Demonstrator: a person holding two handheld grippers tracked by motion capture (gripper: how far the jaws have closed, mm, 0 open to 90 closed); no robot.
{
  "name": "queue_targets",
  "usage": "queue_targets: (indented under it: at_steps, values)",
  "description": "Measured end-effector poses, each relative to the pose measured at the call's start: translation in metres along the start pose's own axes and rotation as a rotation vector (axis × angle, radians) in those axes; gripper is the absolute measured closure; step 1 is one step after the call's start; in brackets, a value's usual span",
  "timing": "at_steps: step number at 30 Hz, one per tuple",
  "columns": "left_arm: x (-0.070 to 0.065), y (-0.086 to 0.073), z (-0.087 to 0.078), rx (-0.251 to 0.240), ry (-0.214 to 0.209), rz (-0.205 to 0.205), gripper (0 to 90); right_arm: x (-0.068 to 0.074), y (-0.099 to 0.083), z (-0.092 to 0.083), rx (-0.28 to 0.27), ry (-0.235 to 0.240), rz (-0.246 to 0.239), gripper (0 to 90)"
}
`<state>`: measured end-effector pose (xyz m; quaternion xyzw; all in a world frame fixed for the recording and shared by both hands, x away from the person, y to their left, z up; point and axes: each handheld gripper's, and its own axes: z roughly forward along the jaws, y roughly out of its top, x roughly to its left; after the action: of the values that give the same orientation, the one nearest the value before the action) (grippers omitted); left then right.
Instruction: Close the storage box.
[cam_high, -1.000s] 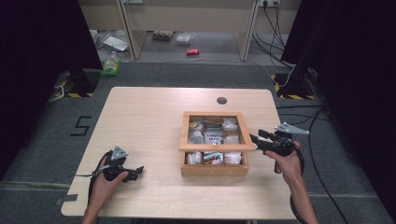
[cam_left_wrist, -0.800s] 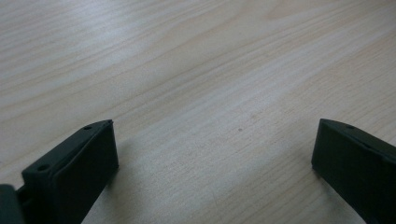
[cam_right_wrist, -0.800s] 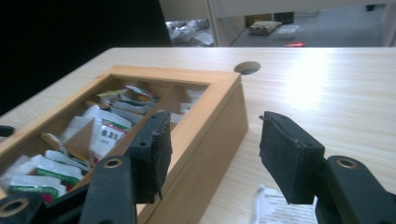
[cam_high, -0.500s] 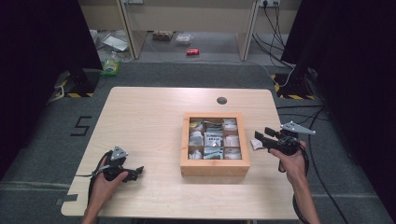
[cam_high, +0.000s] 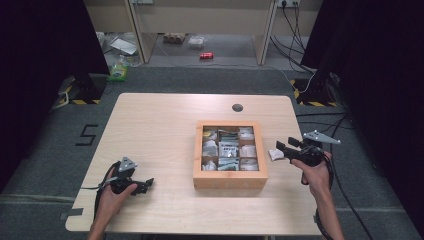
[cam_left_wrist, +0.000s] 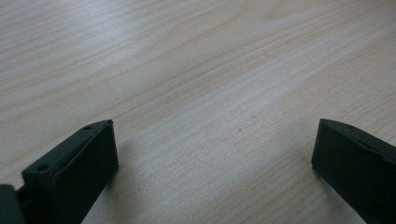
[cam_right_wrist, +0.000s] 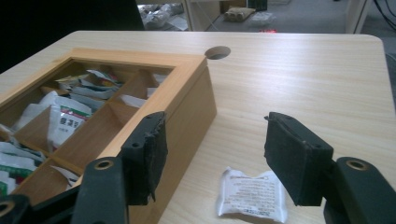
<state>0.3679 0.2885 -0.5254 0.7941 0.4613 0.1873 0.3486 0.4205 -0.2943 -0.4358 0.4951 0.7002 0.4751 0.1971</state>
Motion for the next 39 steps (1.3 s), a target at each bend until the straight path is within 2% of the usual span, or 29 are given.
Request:
queue_targets:
  at_steps: [12,17,21,22,25,30,36,37,39]
  values:
    - [0.000,0.000,0.000,0.000,0.000,0.000,0.0,-0.019,-0.006,-0.004,0.015,-0.059,0.043,34.5]
    - [0.000,0.000,0.000,0.001,0.000,0.001,0.0,-0.030,-0.013,-0.003,0.045,-0.117,0.049,34.4]
    - [0.000,0.000,0.000,0.000,0.000,0.000,0.0,-0.040,-0.020,-0.002,0.064,-0.149,0.072,34.5]
    - [0.000,0.000,0.000,0.001,0.000,0.001,0.0,-0.043,-0.022,-0.002,0.068,-0.155,0.062,34.4]
    - [0.000,0.000,0.000,0.001,0.000,0.001,0.0,-0.048,-0.026,-0.002,0.083,-0.178,0.072,34.4]
    - [0.000,0.000,0.000,0.000,0.000,0.000,0.0,-0.055,-0.032,-0.001,0.105,-0.203,0.069,34.4]
    - [0.000,0.000,0.000,0.001,0.000,0.001,0.0,-0.061,-0.039,0.001,0.131,-0.222,0.090,33.6]
    - [0.000,0.000,0.000,0.001,0.000,0.001,0.0,-0.063,-0.040,0.001,0.137,-0.225,0.079,33.5]
    - [0.000,0.000,0.000,0.001,0.000,0.001,0.0,-0.064,-0.042,0.003,0.146,-0.231,0.091,33.2]
